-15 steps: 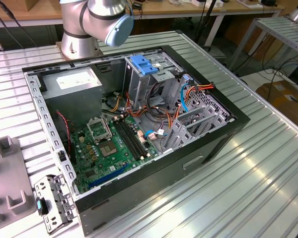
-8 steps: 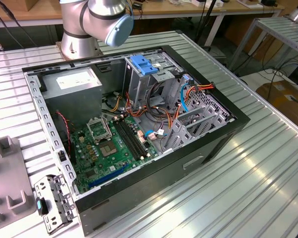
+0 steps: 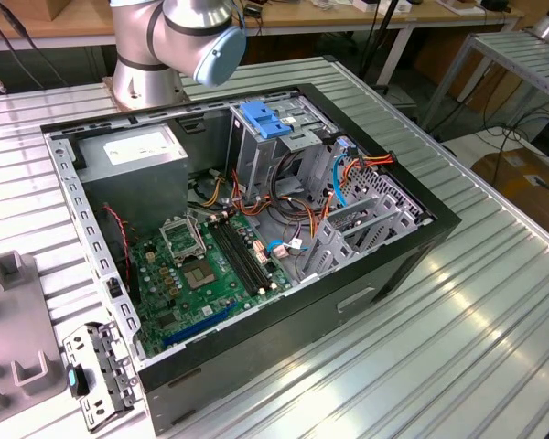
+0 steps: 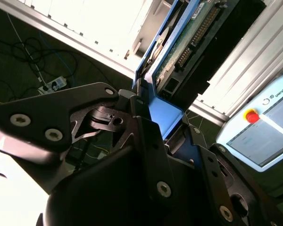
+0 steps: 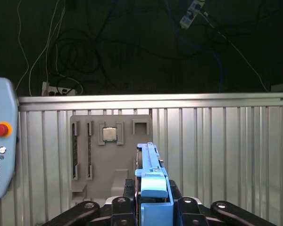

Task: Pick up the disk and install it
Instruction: 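Pick up the disk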

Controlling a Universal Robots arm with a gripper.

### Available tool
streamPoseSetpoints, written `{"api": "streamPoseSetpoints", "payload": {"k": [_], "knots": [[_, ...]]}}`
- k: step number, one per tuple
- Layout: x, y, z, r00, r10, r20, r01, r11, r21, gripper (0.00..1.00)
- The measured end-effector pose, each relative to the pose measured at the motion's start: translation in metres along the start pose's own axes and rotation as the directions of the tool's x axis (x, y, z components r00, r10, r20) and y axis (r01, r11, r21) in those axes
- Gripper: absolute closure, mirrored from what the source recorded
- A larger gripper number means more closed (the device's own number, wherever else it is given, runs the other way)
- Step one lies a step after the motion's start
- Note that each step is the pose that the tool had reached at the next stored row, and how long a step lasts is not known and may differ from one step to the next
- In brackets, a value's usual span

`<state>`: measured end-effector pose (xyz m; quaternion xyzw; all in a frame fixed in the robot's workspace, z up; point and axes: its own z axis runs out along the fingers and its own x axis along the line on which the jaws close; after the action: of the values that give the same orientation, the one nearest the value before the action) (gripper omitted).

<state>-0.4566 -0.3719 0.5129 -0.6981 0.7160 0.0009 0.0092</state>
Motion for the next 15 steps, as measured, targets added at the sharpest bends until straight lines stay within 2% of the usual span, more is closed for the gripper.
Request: {"api": "streamPoseSetpoints", "payload": {"k": [15], "knots": [[-0.0003, -0.0124, 0.0002, 1.0000, 0.000, 0.0000, 0.000, 1.0000, 0.0001, 0.63]]}}
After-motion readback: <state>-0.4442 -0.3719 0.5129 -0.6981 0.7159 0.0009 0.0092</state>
